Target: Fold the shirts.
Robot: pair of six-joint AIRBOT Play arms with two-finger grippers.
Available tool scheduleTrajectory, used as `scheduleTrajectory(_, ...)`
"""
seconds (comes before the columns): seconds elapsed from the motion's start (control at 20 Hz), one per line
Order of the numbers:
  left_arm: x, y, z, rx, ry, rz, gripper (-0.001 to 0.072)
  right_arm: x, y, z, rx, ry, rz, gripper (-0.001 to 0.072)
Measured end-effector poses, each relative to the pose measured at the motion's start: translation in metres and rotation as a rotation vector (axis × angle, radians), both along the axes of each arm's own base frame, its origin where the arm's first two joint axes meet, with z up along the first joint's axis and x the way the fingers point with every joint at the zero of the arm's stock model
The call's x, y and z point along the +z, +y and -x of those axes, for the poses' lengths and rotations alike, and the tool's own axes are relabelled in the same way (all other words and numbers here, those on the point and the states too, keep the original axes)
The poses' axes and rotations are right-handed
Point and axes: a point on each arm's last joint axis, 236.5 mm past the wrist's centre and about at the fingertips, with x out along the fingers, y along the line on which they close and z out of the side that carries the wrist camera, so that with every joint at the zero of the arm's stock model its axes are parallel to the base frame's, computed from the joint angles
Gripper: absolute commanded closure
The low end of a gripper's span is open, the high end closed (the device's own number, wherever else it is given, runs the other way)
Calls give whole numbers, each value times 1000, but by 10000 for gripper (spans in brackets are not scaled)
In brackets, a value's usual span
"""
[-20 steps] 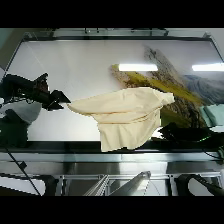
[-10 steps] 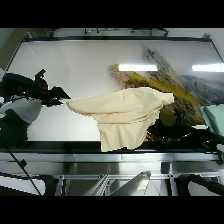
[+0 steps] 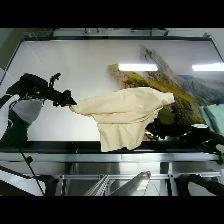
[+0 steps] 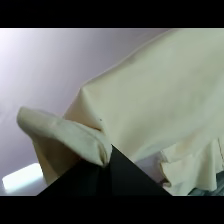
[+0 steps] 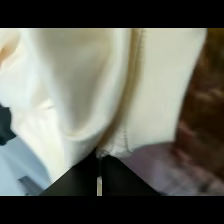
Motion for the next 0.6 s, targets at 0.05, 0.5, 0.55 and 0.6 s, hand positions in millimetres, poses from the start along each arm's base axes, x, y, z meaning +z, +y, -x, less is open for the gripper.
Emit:
scheduleTrajectory(0.05, 19, 1, -4, -16, -29, 6, 699, 27, -1, -5, 6, -65, -45, 695)
scheduleTrajectory(0.5, 372, 13, 30, -37, -814, 60, 692, 419, -77, 27, -22, -1200, -86, 695)
scheduleTrajectory(0.55, 411, 11, 51, -40, -924, 33, 692, 449, -71, 45, 1, -1292, -81, 695)
scheduleTrajectory(0.6, 443, 9, 71, -38, -1023, 2, 692, 473, -65, 58, 16, -1365, -84, 695)
